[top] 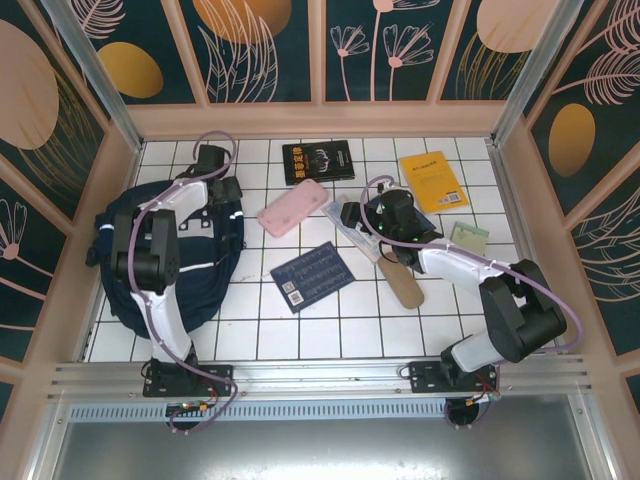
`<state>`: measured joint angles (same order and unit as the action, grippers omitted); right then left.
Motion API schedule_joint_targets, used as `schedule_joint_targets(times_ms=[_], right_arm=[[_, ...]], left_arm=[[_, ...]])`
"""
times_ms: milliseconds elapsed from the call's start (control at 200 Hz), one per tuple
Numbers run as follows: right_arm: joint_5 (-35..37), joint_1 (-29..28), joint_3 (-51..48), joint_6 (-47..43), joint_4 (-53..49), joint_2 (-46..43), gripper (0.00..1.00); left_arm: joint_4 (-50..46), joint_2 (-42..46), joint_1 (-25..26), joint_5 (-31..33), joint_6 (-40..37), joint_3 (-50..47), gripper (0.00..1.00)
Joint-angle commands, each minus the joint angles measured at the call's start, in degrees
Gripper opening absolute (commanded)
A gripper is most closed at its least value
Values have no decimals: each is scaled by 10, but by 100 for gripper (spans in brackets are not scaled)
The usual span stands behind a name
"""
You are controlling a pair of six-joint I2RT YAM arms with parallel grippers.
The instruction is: Pack books, pencil case, and school supplies into a backpack
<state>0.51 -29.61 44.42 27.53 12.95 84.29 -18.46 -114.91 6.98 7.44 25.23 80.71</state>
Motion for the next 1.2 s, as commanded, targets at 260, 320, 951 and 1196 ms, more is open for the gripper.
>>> schedule_joint_targets(times_ms=[260, 320, 951, 1196], right_arm=[[39, -4, 28, -2, -29, -2, 99], [40, -4, 28, 0, -28, -1, 99], [39, 8, 17, 13, -31, -11, 99], [6, 6, 41, 13, -30, 19, 99]], left_arm=[[-62, -81, 41, 24, -19, 64, 0], [-54, -77, 60, 7, -24, 66, 0], [-34, -30, 225, -69, -62, 102, 2], [-32, 87, 224, 3, -25, 13, 47]])
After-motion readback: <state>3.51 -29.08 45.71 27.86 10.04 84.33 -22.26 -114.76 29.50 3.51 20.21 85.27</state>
